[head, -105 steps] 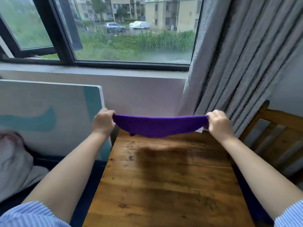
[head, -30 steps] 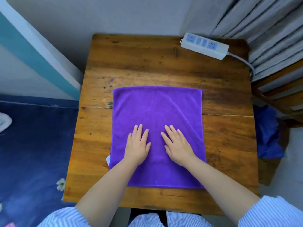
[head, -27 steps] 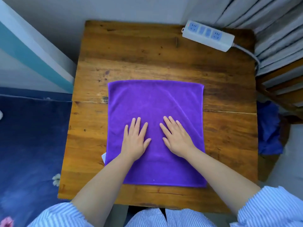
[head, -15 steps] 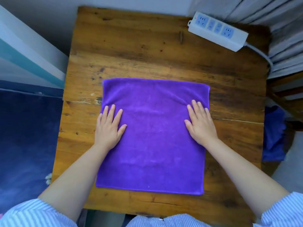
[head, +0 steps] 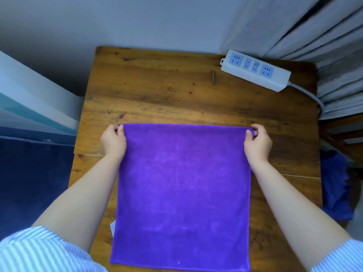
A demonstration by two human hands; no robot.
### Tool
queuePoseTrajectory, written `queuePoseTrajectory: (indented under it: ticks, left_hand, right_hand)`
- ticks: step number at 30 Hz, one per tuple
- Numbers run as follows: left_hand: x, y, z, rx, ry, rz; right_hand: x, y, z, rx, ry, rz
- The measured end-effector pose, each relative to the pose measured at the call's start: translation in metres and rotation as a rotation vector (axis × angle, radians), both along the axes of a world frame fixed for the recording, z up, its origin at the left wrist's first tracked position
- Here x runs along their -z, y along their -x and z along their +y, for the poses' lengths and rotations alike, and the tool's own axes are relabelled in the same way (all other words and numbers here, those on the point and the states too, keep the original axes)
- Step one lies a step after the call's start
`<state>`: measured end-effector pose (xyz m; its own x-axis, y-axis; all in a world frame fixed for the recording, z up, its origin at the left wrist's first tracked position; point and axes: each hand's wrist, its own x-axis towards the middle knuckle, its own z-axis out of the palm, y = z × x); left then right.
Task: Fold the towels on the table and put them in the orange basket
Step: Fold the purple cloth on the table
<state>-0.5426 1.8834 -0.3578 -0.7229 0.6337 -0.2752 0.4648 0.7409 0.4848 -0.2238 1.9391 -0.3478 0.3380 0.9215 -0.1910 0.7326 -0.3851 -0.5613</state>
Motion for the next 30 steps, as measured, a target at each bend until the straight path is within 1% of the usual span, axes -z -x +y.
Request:
queuePoseTrajectory:
  ticks: [3,6,8,9,10,11,12,13,14,15,16,17,18,19,21,23,26,30]
  left_hand:
    - [0.006,0.001,0.004,0.052,0.118,0.079]
    - [0.005,-0.001,0.010,0.046,0.162,0.125]
    - [0.003,-0.003,0.011,-0.008,0.139,0.129]
    - [0.002,-0.006,0.009,-0.020,0.090,0.148]
    - [0.000,-0.010,0.005,0.016,0.013,0.187]
    - [-0.001,-0.018,0.000,0.125,-0.068,0.233]
    - [-0.002,-0.029,-0.008,0.284,-0.146,0.270]
    - [-0.001,-0.043,-0.016,0.456,-0.209,0.308]
    - [0.002,-0.058,-0.027,0.620,-0.231,0.333]
    - [0.005,-0.072,-0.036,0.755,-0.210,0.345]
    - [0.007,-0.083,-0.042,0.849,-0.151,0.340]
    - [0.009,-0.090,-0.048,0.898,-0.075,0.324]
    - [0.013,-0.093,-0.052,0.907,-0.002,0.312]
    - [0.017,-0.091,-0.056,0.878,0.049,0.303]
    - [0.024,-0.077,-0.060,0.765,0.113,0.261]
    - [0.029,-0.061,-0.066,0.689,0.153,0.253]
    - [0.029,-0.044,-0.084,0.642,0.186,0.261]
    - [0.026,-0.032,-0.115,0.608,0.223,0.264]
  right_hand:
    - [0.009,0.003,0.004,-0.070,0.020,-0.166]
    - [0.013,0.005,0.004,-0.049,0.040,-0.270]
    - [0.009,0.005,0.004,0.035,0.029,-0.284]
    - [0.005,0.006,0.001,0.036,-0.027,-0.278]
    - [0.001,0.011,-0.004,-0.030,-0.131,-0.270]
    - [-0.002,0.018,-0.012,-0.151,-0.257,-0.271]
    - [-0.002,0.028,-0.022,-0.305,-0.366,-0.284]
    - [-0.001,0.040,-0.035,-0.469,-0.419,-0.300]
    - [0.001,0.054,-0.051,-0.621,-0.399,-0.319]
    - [0.002,0.067,-0.065,-0.755,-0.335,-0.363]
    - [0.005,0.076,-0.074,-0.857,-0.236,-0.410]
    - [0.009,0.081,-0.082,-0.910,-0.138,-0.450]
    - [0.012,0.081,-0.085,-0.929,-0.048,-0.470]
    - [0.017,0.076,-0.086,-0.915,0.016,-0.447]
    - [0.024,0.057,-0.079,-0.838,0.119,-0.379]
    - [0.025,0.031,-0.079,-0.755,0.146,-0.402]
    - [0.021,-0.005,-0.087,-0.661,0.169,-0.404]
    - [0.016,-0.020,-0.113,-0.581,0.194,-0.385]
